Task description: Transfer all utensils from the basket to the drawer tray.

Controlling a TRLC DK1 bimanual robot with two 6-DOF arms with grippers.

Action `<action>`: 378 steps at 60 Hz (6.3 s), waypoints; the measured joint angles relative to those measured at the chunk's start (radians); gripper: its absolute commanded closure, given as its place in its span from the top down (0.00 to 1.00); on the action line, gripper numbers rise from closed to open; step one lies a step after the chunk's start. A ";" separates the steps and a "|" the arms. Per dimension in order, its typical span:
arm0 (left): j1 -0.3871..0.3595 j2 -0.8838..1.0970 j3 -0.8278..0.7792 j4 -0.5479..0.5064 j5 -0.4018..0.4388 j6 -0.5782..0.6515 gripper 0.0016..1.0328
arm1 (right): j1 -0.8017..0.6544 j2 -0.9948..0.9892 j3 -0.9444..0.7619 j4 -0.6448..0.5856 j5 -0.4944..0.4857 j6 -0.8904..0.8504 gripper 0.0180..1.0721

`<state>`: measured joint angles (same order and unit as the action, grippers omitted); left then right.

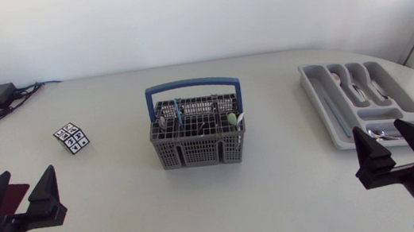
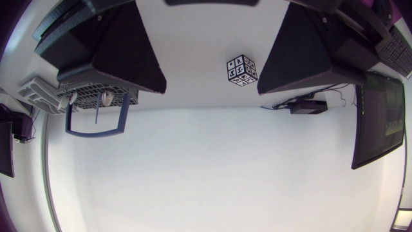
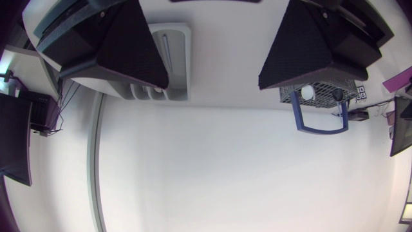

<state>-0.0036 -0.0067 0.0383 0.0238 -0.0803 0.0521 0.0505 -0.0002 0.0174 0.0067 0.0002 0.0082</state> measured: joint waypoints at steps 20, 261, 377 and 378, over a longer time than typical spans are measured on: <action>0.000 0.000 0.000 0.000 0.000 0.000 0.96 | 0.000 0.000 0.000 0.079 0.030 0.000 0.96; -0.425 1.165 0.771 -0.354 0.005 0.084 0.96 | 0.452 1.836 1.550 -0.967 0.003 0.684 0.41; -0.451 1.201 0.759 -0.332 0.004 0.084 0.95 | 0.452 1.793 1.472 -0.816 -0.051 0.751 0.06; -0.451 1.201 0.759 -0.332 0.004 0.084 0.95 | 0.452 1.793 1.472 -0.817 -0.051 0.751 0.06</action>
<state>-0.4549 1.1942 0.7975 -0.3077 -0.0761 0.1356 0.5022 1.7931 1.4899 -0.8101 -0.0505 0.7589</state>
